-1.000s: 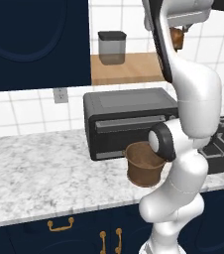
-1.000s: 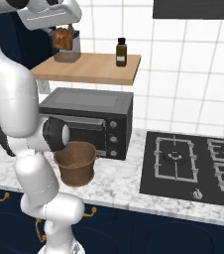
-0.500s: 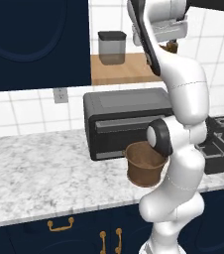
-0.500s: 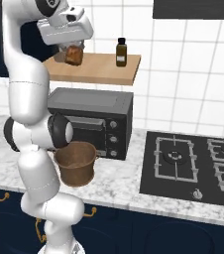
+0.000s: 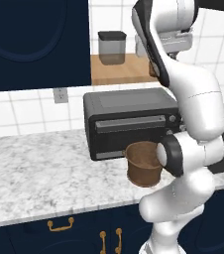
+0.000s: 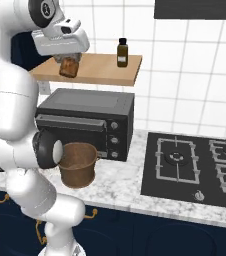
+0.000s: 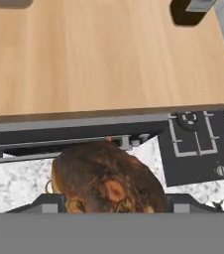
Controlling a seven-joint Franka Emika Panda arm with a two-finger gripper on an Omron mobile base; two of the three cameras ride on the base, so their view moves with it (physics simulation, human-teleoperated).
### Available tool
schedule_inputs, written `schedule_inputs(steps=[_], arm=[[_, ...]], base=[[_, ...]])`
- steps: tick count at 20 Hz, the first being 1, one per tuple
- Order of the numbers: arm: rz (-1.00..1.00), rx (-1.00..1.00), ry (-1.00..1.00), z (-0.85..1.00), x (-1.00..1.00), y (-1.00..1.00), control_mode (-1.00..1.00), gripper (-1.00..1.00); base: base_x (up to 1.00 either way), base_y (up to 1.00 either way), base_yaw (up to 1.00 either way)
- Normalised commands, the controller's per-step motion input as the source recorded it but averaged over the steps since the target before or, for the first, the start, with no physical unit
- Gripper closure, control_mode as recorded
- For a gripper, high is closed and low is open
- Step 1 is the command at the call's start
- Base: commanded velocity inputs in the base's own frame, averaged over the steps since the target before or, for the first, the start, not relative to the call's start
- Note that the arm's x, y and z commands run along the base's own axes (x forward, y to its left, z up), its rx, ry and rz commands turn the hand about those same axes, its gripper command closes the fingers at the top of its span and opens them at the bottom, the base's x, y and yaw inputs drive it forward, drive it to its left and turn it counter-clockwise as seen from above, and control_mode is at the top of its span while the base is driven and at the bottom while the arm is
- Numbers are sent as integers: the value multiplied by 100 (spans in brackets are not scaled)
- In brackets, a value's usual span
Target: Open the cabinet, pick up the bread from the cabinet and place it in the basket. Then move the basket to the dining counter.
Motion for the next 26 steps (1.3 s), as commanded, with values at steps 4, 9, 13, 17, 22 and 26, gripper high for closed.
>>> schedule_inputs(steps=[4, 9, 13, 17, 22, 26], arm=[[0, 0, -74, -100, -100, 0, -100, 100], [5, 6, -58, -100, -66, 0, -100, 100], [6, 3, -27, -79, -55, 0, -100, 100], [9, 1, 12, -6, 37, 0, -100, 100], [8, 1, 31, -11, 38, 0, -100, 100], [6, 0, 37, -27, 6, 0, -100, 100]], base=[[0, 0, 0], [0, 0, 0], [0, 0, 0], [0, 0, 0], [0, 0, 0], [0, 0, 0]])
